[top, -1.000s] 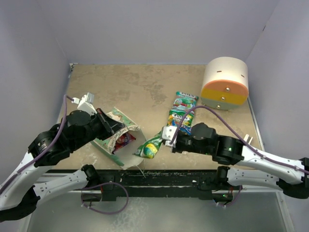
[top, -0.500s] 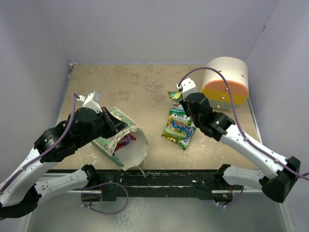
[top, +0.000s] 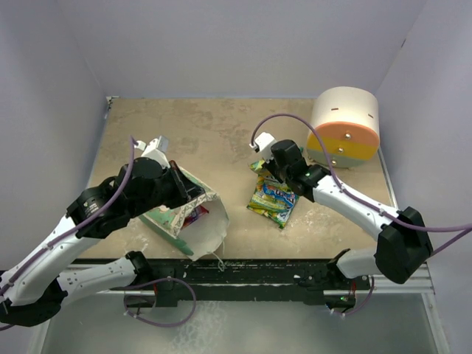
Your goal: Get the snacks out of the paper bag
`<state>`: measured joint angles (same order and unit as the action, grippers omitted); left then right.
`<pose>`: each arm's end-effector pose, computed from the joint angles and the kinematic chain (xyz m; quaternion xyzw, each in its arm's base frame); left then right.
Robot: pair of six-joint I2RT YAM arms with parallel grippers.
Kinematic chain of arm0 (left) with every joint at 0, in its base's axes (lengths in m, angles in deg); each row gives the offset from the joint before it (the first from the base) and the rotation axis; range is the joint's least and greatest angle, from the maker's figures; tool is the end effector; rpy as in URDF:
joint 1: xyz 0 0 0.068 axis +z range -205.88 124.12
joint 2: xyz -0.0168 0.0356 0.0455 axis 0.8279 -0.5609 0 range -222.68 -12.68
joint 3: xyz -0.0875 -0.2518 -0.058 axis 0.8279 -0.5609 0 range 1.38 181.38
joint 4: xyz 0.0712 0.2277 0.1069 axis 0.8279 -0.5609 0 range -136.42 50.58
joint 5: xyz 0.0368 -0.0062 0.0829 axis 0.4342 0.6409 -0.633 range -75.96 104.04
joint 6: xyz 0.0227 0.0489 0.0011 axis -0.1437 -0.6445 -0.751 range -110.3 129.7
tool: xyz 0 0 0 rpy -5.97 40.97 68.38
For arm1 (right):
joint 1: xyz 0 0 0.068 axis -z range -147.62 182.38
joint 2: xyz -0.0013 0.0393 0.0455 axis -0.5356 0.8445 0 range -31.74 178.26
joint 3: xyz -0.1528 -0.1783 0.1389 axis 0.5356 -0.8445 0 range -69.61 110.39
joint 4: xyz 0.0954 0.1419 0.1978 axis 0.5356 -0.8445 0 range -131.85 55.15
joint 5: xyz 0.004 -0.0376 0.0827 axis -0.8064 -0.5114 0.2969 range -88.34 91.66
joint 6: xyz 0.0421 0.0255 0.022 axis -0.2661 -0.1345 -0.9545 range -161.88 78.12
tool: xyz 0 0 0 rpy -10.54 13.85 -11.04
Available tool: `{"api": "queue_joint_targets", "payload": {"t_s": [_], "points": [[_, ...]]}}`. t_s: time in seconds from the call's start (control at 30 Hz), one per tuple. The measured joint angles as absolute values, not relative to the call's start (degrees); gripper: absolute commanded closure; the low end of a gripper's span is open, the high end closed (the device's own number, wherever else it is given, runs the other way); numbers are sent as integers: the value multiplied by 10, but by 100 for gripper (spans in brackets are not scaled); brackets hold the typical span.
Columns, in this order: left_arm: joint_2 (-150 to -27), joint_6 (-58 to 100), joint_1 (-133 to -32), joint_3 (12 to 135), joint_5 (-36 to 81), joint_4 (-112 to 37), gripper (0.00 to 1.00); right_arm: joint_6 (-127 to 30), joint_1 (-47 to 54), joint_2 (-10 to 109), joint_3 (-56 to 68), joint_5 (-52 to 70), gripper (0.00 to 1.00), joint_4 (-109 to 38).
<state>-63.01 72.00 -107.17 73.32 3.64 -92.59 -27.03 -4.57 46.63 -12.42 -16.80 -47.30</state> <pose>0.0987 -0.1131 0.4057 -0.1275 0.8609 -0.3634 0.3324 0.2519 0.1754 0.2800 -0.3119 0.8156 -0.0494 0.4848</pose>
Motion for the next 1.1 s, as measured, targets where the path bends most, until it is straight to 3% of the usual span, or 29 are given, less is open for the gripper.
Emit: {"api": "queue_joint_targets", "payload": {"t_s": [0.23,0.53,0.7,0.9,1.1], "points": [[-640,716,-1072,759,42,-927,100,-277,-46,468,-166,-140,92,-458],[-654,720,-1072,766,47,-926,100,-315,-46,473,-165,-133,62,-483],[-628,728,-1072,750,48,-922,100,-326,-46,434,-162,-115,55,-512],[-606,737,-1072,732,45,-922,100,-369,-46,360,-142,-2,46,-497],[-603,743,-1072,727,35,-924,100,-406,-111,236,-257,141,41,-314]]}}
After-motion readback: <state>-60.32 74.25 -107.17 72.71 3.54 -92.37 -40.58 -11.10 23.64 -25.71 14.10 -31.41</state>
